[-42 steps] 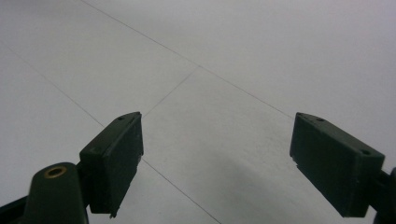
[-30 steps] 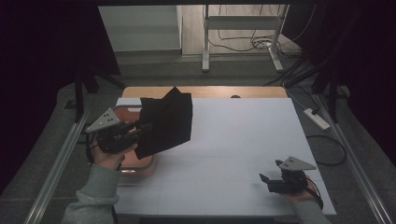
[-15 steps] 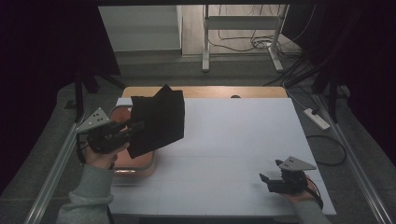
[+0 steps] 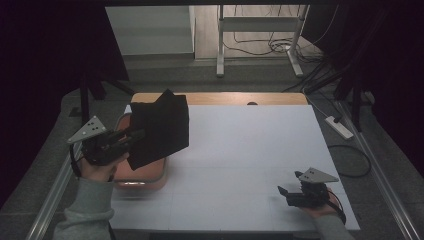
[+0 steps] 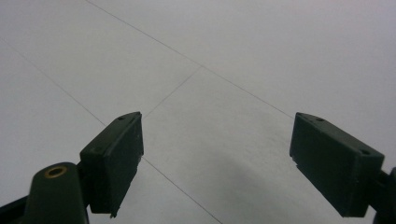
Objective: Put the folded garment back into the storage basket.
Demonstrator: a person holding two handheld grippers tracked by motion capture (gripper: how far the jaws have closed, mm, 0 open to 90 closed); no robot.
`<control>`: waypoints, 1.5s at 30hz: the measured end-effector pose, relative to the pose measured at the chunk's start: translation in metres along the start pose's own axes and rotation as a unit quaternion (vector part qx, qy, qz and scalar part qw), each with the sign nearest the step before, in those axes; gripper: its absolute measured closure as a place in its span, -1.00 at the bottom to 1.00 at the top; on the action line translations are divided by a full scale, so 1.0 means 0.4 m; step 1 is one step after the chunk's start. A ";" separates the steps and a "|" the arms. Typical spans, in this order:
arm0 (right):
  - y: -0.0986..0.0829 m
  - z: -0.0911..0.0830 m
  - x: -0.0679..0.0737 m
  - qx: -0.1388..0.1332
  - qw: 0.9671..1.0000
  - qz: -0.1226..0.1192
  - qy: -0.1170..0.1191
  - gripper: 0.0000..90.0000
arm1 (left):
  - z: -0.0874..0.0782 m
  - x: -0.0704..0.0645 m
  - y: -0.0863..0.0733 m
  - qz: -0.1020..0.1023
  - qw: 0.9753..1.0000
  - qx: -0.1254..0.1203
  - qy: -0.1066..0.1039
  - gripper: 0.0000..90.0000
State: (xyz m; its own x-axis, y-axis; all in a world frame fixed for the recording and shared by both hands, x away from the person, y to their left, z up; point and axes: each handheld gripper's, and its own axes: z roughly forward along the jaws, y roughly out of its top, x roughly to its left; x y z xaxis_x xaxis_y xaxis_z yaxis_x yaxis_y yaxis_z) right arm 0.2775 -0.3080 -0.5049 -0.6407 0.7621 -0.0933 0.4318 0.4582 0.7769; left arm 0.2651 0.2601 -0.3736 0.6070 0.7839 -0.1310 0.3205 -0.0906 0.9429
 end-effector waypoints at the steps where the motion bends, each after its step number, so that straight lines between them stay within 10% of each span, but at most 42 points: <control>1: 0.000 0.000 0.000 0.000 1.000 0.000 0.000 -0.59 | -0.003 0.001 0.000 0.000 1.000 -0.001 0.001 0.62; 45: -0.001 0.003 0.002 0.006 1.000 -0.003 0.002 -0.59 | -0.126 0.066 -0.040 -0.008 0.998 0.013 0.055 0.62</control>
State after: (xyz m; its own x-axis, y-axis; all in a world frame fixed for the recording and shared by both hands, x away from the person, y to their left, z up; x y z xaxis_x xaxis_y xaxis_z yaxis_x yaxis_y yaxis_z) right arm 0.2776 -0.3069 -0.5059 -0.6454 0.7578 -0.0959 0.4353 0.4681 0.7691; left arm 0.2394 0.3133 -0.3770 0.5183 0.8482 -0.1094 0.3484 -0.0926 0.9328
